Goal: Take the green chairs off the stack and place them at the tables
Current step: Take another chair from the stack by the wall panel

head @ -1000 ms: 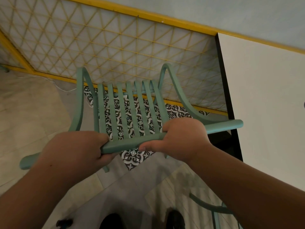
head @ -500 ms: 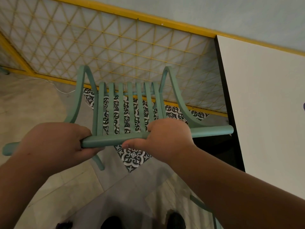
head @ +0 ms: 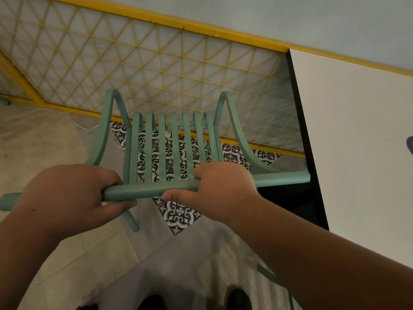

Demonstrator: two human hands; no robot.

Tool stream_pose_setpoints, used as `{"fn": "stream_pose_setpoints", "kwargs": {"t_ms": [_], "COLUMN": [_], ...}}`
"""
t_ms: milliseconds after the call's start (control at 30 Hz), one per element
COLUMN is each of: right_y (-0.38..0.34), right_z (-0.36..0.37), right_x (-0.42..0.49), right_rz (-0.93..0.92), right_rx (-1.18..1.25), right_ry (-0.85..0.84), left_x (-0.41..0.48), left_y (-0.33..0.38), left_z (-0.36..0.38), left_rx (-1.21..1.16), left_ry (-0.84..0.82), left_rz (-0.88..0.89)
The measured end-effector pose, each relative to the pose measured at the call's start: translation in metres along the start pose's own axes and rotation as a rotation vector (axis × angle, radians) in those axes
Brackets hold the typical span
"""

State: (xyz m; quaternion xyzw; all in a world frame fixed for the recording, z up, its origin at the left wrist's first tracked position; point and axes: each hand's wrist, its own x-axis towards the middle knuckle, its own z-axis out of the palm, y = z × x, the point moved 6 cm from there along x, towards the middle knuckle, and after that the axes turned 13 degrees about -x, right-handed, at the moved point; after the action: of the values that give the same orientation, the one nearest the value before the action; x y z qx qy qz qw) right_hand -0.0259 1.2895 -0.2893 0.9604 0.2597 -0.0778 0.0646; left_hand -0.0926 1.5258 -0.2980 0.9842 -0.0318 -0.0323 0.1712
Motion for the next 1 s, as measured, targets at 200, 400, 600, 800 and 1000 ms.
{"fn": "stream_pose_setpoints", "kwargs": {"t_ms": [200, 400, 600, 800, 1000], "right_y": [0.040, 0.110, 0.127, 0.127, 0.123], "right_z": [-0.010, -0.008, 0.008, 0.014, 0.015], "right_x": [-0.016, -0.025, -0.025, -0.022, -0.023], "right_rz": [-0.011, 0.091, 0.107, 0.137, 0.119], "right_rx": [0.070, 0.018, -0.106, -0.120, -0.120], "right_ry": [0.029, -0.027, -0.048, -0.078, -0.074], "left_x": [-0.007, 0.018, 0.048, 0.053, 0.051], "left_y": [0.038, 0.124, 0.162, 0.160, 0.160], "left_z": [-0.011, 0.027, 0.049, 0.046, 0.043], "left_rx": [-0.060, -0.216, -0.113, -0.044, -0.052], "left_ry": [0.214, 0.059, 0.074, 0.168, 0.210], "left_rz": [-0.134, -0.077, 0.002, 0.080, 0.111]}}
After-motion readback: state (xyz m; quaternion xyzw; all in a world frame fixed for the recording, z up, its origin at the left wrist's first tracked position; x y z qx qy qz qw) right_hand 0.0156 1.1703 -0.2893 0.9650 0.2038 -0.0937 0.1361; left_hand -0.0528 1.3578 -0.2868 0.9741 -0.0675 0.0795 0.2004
